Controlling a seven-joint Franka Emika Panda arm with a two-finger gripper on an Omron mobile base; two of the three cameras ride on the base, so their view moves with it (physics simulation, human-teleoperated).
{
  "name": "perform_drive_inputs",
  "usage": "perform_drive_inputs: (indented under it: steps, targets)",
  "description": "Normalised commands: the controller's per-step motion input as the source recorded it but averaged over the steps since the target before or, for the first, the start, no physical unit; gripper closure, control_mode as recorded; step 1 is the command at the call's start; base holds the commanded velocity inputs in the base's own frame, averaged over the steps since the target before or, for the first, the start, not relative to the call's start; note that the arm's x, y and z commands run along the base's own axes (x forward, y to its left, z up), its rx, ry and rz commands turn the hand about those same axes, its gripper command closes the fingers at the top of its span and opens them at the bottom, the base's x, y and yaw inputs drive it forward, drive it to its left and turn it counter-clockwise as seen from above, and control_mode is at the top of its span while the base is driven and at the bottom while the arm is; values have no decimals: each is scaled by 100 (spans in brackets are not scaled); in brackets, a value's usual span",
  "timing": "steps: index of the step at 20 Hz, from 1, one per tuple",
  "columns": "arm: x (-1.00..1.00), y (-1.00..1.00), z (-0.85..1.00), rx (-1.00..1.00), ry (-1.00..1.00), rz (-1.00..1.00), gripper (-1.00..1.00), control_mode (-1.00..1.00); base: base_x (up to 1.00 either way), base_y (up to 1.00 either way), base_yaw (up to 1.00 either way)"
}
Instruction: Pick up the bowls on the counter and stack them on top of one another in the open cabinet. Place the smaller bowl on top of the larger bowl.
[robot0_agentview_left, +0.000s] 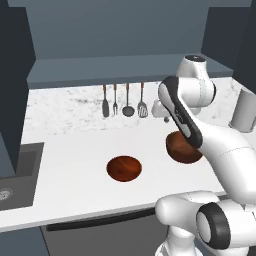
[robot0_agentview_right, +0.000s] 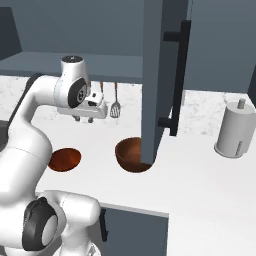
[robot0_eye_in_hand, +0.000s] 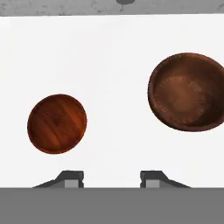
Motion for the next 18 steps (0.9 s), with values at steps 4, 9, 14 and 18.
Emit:
perform_drive_inputs:
  steps: [4,9,14,18]
  targets:
    - [-21,21,0,-3,-2,8,-100,-100,0,0,0]
    - [-21,68,-42,-2,7,18,-100,-100,0,0,0]
    - [1,44,-100,3,27,14,-100,-100,0,0,0]
    - [21,12,-94,0,28,7,-100,-100,0,0,0]
